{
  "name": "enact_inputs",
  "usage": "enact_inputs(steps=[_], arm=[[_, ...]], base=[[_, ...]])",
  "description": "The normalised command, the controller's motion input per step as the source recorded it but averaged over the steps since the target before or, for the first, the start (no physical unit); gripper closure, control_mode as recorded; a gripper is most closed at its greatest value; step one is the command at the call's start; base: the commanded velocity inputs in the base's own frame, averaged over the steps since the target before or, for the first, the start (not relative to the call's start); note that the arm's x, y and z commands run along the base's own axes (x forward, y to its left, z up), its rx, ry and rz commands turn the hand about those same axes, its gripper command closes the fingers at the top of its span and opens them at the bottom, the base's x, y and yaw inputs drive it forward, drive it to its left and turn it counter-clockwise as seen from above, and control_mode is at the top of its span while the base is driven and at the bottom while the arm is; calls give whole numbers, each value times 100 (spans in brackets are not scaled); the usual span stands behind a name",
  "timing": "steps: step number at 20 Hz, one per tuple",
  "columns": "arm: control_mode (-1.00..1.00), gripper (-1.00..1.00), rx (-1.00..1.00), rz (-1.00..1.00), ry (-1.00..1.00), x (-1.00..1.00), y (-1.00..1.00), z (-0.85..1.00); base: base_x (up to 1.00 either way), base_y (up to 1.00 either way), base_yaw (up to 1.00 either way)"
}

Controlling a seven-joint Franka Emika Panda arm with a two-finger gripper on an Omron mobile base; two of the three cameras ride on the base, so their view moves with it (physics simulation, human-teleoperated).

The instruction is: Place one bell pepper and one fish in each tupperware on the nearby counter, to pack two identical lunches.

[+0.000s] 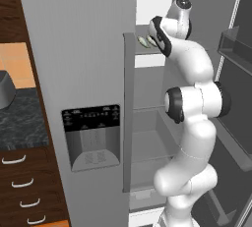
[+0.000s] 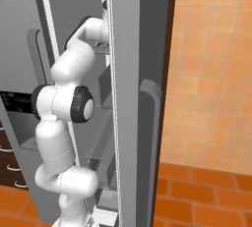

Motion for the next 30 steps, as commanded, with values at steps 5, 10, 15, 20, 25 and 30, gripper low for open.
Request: enact_inputs(steps=[5,10,15,20,25,30], arm=[[-100,100,-6,0,-41,-67,9,-5],[-100,100,-13,0,-83,-100,24,8],[-100,100,-9,0,-71,-100,23,34],[-100,100,-2,1,-27,-100,9,7],[-100,100,-7,0,32,-100,4,-85],[-100,100,-8,2,70,-100,0,-81]], base=[[0,0,0],[0,0,0],[0,0,0],[0,0,0],[0,0,0],[0,0,0]])
